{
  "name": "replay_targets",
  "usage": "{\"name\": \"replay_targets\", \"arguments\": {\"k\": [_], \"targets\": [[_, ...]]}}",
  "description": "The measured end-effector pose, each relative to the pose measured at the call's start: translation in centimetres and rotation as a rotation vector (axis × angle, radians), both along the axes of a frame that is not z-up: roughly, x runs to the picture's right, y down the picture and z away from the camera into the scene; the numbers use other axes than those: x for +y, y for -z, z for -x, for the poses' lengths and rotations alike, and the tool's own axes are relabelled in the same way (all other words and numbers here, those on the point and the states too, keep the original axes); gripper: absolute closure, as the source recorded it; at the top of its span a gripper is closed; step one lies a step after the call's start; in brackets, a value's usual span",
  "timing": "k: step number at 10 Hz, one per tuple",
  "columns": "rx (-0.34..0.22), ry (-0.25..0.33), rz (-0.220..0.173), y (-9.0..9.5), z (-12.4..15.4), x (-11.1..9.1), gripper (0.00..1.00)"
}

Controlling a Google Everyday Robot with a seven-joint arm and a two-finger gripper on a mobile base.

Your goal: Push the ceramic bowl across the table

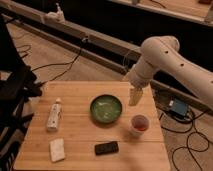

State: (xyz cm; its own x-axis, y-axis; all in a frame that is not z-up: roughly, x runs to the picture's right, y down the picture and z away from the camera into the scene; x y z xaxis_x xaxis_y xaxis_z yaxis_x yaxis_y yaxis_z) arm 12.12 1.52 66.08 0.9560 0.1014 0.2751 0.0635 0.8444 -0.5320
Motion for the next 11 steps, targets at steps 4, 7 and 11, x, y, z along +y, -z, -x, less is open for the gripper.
{"name": "replay_targets", "arguments": {"k": [4,7,11], "targets": [[-0.001,0.000,0.000,0.00,0.04,-0.01,0.21],[0.000,0.001,0.000,-0.01,0.02,-0.01,0.23],[0.000,0.001,0.000,-0.01,0.02,-0.01,0.59]]}}
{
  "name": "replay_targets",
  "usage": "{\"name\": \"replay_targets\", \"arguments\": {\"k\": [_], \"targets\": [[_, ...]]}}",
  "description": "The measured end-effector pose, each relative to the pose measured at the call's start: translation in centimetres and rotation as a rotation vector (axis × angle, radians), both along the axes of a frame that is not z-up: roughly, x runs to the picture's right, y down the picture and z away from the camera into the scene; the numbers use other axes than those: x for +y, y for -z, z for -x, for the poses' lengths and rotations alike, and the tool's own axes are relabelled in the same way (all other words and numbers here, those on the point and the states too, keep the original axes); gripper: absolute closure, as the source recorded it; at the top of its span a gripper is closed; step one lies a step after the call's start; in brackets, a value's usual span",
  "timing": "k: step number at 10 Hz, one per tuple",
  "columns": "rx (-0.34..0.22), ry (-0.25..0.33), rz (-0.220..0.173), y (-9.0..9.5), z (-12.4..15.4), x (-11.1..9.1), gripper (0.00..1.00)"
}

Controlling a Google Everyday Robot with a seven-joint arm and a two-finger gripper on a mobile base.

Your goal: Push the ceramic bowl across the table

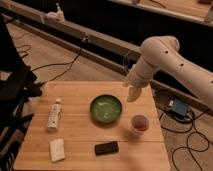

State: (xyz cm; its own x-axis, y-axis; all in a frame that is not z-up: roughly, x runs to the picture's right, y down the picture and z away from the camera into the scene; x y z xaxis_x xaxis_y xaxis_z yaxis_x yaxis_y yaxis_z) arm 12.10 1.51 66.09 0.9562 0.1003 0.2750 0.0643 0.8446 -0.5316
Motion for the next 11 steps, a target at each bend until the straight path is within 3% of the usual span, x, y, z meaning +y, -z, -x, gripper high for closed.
{"name": "replay_targets", "arguments": {"k": [4,8,11], "targets": [[-0.018,-0.024,-0.003,-0.4,0.0,-0.4,0.98],[-0.070,-0.141,-0.031,-3.8,-1.4,-1.1,1.00],[-0.034,-0.177,-0.064,-7.6,-4.3,-0.1,1.00]]}}
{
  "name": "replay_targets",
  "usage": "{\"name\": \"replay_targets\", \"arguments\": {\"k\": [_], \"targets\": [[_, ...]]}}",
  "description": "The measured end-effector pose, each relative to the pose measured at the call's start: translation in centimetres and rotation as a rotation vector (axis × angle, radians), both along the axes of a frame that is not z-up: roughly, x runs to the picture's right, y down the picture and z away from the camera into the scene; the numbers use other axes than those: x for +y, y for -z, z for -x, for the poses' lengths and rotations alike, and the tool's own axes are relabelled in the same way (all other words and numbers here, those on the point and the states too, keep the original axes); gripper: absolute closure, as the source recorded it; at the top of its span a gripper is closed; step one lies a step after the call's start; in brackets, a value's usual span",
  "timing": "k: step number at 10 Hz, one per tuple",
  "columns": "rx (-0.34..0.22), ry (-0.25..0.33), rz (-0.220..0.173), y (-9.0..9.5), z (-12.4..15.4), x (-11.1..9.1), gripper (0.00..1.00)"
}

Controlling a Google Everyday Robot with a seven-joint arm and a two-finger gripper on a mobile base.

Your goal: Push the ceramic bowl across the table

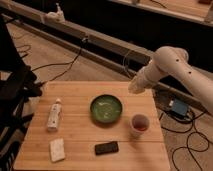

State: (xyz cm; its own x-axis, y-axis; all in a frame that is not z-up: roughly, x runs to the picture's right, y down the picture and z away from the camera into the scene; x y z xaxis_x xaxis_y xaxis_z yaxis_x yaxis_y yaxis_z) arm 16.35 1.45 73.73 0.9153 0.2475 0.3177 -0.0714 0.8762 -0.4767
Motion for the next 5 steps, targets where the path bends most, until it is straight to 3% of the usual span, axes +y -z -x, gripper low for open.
{"name": "replay_targets", "arguments": {"k": [2,4,5], "targets": [[0.021,-0.009,0.001,-2.2,-1.0,1.2,1.00],[0.081,-0.019,0.009,-4.7,-2.9,2.9,1.00],[0.099,-0.020,0.011,-4.9,-3.4,3.4,1.00]]}}
